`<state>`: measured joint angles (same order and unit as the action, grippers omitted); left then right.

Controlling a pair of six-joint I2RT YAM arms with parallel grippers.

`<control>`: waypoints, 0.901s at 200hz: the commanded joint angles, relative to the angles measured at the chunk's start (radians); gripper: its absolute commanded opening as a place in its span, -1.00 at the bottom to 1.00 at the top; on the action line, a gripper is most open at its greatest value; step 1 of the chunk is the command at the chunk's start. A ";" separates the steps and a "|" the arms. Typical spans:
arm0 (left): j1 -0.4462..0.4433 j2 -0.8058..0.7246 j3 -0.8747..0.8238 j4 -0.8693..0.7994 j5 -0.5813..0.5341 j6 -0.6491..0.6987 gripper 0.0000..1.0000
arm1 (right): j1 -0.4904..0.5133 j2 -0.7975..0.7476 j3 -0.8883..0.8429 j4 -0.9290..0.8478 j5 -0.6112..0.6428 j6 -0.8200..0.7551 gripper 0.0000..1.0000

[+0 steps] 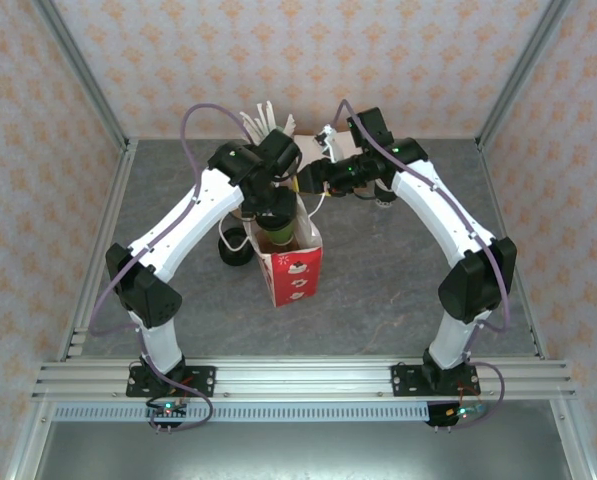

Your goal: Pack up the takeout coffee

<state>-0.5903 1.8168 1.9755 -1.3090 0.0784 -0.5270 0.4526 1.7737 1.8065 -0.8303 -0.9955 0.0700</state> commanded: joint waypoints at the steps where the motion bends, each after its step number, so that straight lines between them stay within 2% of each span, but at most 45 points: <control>1: 0.009 -0.014 0.022 0.019 -0.034 -0.037 0.13 | -0.001 -0.014 -0.021 -0.081 -0.015 -0.052 0.13; 78: 0.010 -0.080 -0.051 0.063 0.013 0.026 0.13 | -0.029 0.006 -0.017 -0.037 -0.041 0.005 0.12; 99: 0.012 -0.092 -0.074 0.073 -0.003 0.028 0.13 | -0.028 0.012 -0.005 -0.032 -0.064 0.009 0.12; 137: 0.018 -0.069 -0.040 0.052 -0.026 0.000 0.13 | -0.023 -0.010 -0.023 -0.073 -0.101 -0.050 0.12; 180: 0.019 -0.047 -0.028 0.052 -0.019 -0.042 0.13 | -0.010 -0.028 -0.061 -0.110 -0.069 -0.099 0.17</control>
<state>-0.5800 1.7565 1.9232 -1.2579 0.0814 -0.5323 0.4313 1.7756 1.7668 -0.8963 -1.0630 0.0261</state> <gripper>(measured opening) 0.625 0.583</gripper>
